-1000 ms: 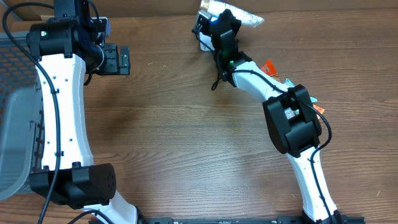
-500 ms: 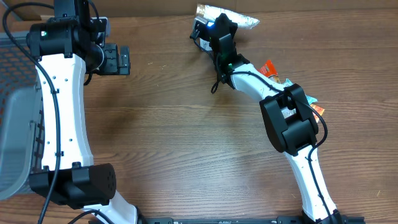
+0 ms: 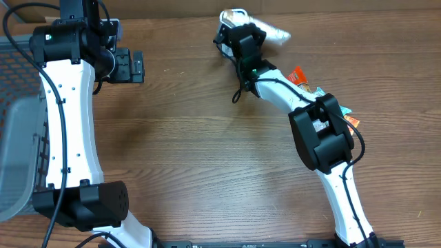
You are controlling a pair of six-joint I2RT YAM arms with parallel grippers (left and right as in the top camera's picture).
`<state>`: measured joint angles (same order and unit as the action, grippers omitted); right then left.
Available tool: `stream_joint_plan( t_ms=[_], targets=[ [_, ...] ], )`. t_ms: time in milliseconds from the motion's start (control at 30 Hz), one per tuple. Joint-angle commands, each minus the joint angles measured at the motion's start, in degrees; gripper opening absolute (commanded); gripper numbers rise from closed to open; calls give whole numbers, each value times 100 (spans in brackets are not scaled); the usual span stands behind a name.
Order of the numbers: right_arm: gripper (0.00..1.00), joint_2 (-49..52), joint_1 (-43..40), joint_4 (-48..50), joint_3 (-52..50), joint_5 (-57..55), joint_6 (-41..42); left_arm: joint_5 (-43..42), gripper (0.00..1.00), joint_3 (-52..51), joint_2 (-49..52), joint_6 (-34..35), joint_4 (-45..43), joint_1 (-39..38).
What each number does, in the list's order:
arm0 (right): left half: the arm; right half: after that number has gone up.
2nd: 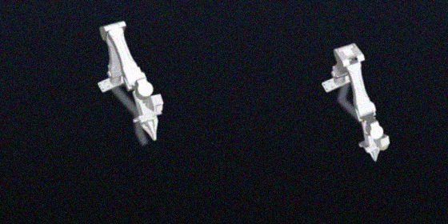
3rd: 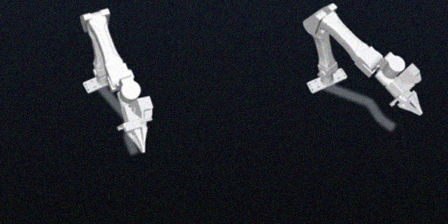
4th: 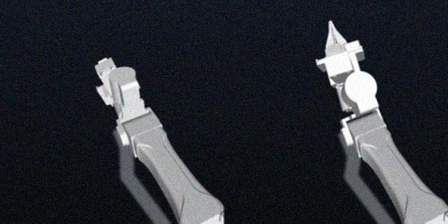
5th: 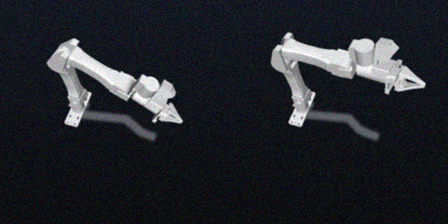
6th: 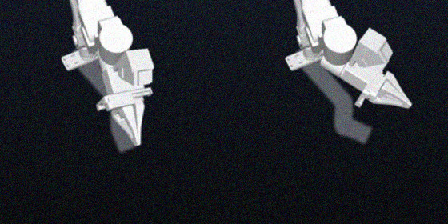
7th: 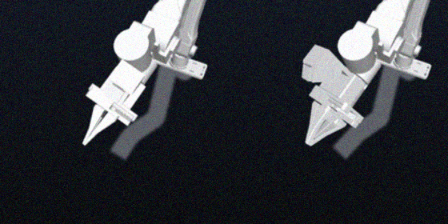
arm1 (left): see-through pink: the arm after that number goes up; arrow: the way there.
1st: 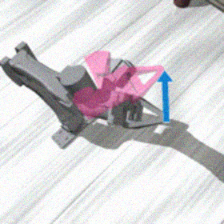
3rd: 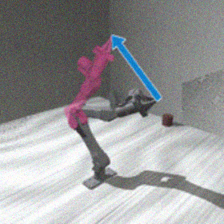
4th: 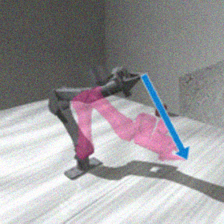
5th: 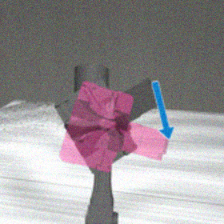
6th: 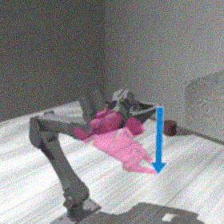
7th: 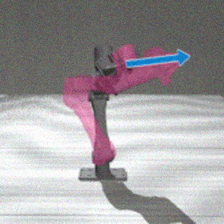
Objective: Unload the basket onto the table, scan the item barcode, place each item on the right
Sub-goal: 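Lift the tube and hold it in front of the white scanner, then carry the tube right and lower it onto the spaghetti packet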
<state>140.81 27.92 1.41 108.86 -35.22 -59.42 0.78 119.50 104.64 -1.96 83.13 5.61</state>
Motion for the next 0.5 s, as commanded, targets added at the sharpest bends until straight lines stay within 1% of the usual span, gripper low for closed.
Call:
stream_joint_plan(
  t_ms=[0, 67, 133, 200, 300, 367, 467],
  targets=[
    [4, -1255, 50, -584, 262, -260, 986, 28, 100, 11, 70, -105, 0, -37],
    [4, -1742, 74, -1567, 262, -210, 1786, 28, 100, 11, 70, -105, 0, -37],
    [4, -2190, 72, -2610, 264, 120, 2594, 28, 100, 11, 70, -105, 0, -37],
    [4, -2669, 72, -3807, 264, 892, 3294, 28, 99, 11, 70, -105, 0, -37],
    [6, -3241, -13, -5322, 264, 2465, 4092, 28, 100, 11, 70, -105, 0, -37],
    [9, -3480, -74, -6140, 264, 3501, 4492, 28, 100, 11, 70, -105, 0, -37],
    [11, -3560, -144, -7197, 264, 4623, 4892, 28, 100, 11, 70, -105, 0, -37]
  ],
)
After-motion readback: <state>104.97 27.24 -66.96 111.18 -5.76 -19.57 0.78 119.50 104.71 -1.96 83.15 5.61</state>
